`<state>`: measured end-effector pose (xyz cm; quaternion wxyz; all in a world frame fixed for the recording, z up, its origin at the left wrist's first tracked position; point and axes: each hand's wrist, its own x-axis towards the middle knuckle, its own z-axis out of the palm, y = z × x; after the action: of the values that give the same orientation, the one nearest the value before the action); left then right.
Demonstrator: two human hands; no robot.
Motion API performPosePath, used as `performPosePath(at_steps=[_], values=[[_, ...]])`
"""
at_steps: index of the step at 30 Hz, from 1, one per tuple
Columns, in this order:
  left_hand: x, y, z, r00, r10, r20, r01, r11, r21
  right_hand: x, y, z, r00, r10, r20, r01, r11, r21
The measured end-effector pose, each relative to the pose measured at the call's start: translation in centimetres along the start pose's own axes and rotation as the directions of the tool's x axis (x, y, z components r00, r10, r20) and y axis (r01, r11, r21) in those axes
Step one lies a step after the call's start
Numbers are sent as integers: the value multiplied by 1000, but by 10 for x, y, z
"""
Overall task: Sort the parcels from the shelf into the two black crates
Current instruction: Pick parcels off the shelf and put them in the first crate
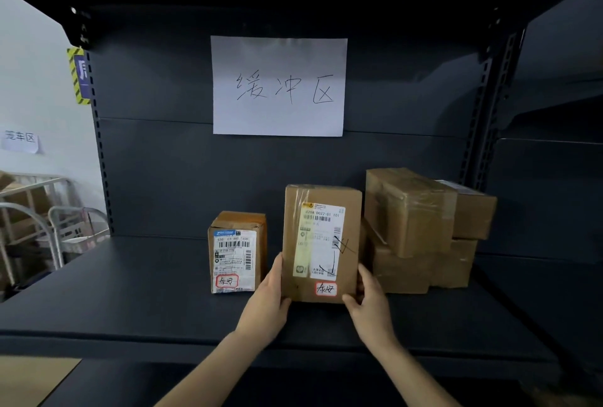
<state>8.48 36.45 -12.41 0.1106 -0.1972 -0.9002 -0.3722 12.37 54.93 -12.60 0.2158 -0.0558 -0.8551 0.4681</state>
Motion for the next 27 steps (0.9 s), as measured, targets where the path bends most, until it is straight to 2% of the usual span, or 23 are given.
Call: performPosePath(at_steps=[7, 13, 21, 27], values=[[-4, -14, -6, 1000, 23, 19, -27, 953, 303, 5, 3, 5, 997, 29, 66, -24, 997, -78], [-20, -34, -29, 980, 122, -155, -54, 921, 386, 14, 3, 7, 995, 19, 93, -11, 997, -79], [-19, -78, -67, 955, -33, -296, 136, 933, 333, 28, -10, 31, 986, 26, 166, -23, 1000, -21], [2, -96, -87, 975, -130, -183, 176, 948, 265, 41, -12, 43, 977, 50, 209, -46, 999, -24]])
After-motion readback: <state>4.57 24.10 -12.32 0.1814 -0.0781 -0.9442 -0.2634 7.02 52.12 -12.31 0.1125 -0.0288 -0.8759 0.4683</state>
